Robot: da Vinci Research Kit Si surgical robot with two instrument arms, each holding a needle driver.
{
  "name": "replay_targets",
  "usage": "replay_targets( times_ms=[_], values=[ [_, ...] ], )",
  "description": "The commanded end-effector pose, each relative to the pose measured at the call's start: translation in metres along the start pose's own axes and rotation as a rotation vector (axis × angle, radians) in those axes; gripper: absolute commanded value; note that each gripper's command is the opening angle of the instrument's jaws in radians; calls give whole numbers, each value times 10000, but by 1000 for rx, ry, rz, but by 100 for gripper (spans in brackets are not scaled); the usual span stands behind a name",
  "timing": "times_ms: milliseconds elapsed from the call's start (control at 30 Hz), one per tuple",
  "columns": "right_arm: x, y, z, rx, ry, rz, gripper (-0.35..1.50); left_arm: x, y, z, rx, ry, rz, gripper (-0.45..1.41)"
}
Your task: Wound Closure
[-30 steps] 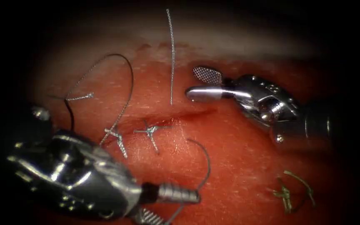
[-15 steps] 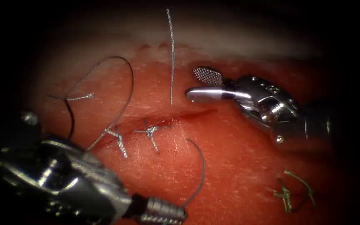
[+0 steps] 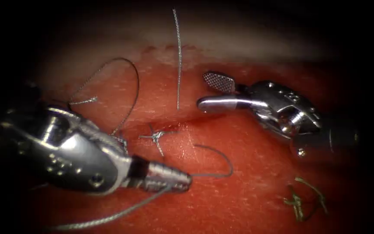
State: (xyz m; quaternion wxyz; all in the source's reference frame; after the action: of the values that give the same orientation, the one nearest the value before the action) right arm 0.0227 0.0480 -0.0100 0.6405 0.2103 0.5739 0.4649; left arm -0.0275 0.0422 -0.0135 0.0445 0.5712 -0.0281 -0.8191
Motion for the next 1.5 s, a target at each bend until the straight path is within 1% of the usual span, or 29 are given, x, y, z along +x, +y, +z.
replay_targets(
  times_ms=[33, 67, 100, 167, 233, 300, 333, 367, 433, 600, 633, 733, 767, 833, 967, 1000, 1033, 1067, 1100, 1133, 1167, 1267, 1433, 1467, 1500],
  values=[
    [3, -12, -3, 21, -16, -24, 119, -10, 2, 4, 4, -3, 3, -35],
    [24, -35, -11, 2, -70, -97, 128, -23, -6, -2, 22, 0, 6, -35],
    [24, -35, -11, 2, -70, -97, 128, -23, -6, -2, 22, 0, 6, -35],
    [40, -60, -18, 19, -139, -155, 128, -34, -14, -7, 40, 0, 7, -35],
    [48, -81, -22, 27, -202, -198, 128, -42, -17, -8, 45, -1, 9, -35],
    [49, -86, -23, 26, -217, -207, 128, -44, -18, -7, 46, -2, 10, -35],
    [51, -99, -21, 21, -255, -227, 128, -46, -17, -5, 48, -5, 12, -35],
    [51, -104, -19, 20, -269, -238, 128, -47, -17, -3, 49, -6, 12, -35],
    [48, -122, -5, 25, -327, -268, 124, -45, -18, 1, 53, -9, 11, -35],
    [44, -134, 15, 11, -371, -330, 123, -44, -20, 2, 57, -11, 9, -35],
    [42, -135, 20, 3, -381, -373, 123, -44, -20, 1, 56, -11, 8, -35],
    [37, -131, 22, 0, -399, -450, 123, -43, -20, -1, 55, -9, 8, -35],
    [37, -131, 22, 0, -399, -450, 123, -43, -20, -1, 55, -9, 8, -35],
    [28, -128, 24, 12, -417, -528, 121, -43, -21, 0, 53, -8, 8, -35],
    [21, -129, 30, 29, -416, -590, 119, -43, -21, 0, 51, -7, 8, -35],
    [21, -130, 34, 31, -413, -591, 111, -43, -21, 1, 52, -7, 7, -35],
    [20, -131, 36, 42, -413, -591, 94, -43, -21, 1, 52, -7, 7, -35],
    [20, -132, 36, 64, -415, -589, 52, -43, -21, 2, 52, -7, 7, -35],
    [20, -132, 37, 82, -416, -590, 2, -43, -21, 2, 52, -7, 7, -35],
    [20, -132, 37, 82, -416, -590, 2, -43, -21, 2, 52, -7, 7, -35],
    [21, -132, 37, 107, -418, -601, -35, -43, -21, 2, 52, -7, 7, -35],
    [22, -132, 36, 93, -418, -639, -35, -42, -21, 1, 52, -7, 7, -35],
    [20, -131, 34, 94, -438, -642, -35, -39, -23, -2, 52, -2, 3, -35],
    [21, -129, 32, 88, -438, -643, -35, -36, -27, -4, 53, 2, -1, 3],
    [21, -128, 32, 85, -441, -644, -35, -34, -29, -5, 56, 8, -4, 25]
  ],
)
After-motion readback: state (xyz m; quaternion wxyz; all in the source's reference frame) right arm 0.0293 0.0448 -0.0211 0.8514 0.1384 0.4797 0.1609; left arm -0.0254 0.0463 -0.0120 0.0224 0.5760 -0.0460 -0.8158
